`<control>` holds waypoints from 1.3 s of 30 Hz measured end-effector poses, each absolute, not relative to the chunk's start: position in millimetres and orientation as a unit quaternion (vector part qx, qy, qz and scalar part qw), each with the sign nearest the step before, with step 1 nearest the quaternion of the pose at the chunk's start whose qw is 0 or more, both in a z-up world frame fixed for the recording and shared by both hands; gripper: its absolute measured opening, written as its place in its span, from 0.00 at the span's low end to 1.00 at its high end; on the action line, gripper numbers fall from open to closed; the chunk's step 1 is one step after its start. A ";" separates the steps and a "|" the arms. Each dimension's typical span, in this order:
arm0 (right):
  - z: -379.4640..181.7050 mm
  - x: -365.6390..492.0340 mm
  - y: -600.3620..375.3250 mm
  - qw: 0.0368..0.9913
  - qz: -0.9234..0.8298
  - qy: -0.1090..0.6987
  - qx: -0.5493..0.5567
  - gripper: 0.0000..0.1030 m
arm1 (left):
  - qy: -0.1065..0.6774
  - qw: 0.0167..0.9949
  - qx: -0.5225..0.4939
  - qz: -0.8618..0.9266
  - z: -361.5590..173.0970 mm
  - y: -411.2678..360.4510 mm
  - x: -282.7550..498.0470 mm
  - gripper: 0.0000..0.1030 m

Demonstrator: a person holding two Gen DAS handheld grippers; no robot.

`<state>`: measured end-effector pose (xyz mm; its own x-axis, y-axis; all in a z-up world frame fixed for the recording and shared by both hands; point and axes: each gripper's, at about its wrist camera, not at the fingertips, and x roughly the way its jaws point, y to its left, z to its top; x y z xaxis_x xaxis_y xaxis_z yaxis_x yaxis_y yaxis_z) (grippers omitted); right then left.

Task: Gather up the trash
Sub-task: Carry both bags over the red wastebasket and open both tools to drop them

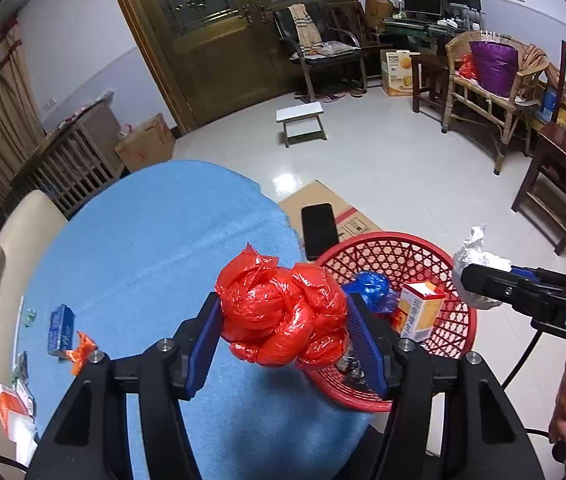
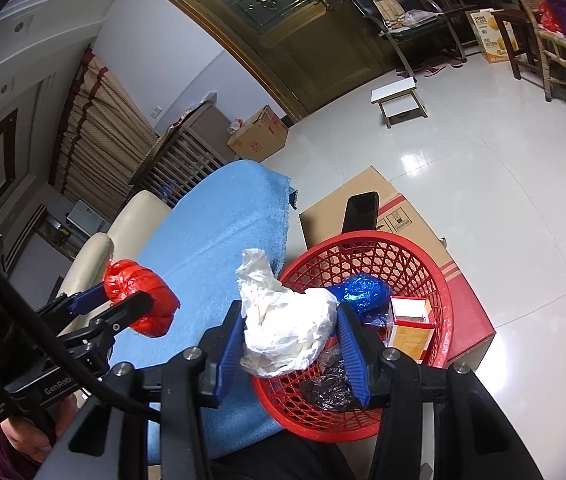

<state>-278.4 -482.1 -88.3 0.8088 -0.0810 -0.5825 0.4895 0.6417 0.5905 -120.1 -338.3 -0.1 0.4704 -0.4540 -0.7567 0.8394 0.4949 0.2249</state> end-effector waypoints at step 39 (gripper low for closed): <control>-109.6 -274.7 -497.1 0.826 -0.203 0.299 0.434 0.60 | 0.409 0.737 0.234 -0.485 -33.5 -342.8 -106.2 0.68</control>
<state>-274.7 -497.1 -109.6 0.7390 -0.0759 -0.6694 0.5942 0.5415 0.5947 -106.2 -342.8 -33.5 0.1950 -0.5232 -0.8296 0.9065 0.4191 -0.0512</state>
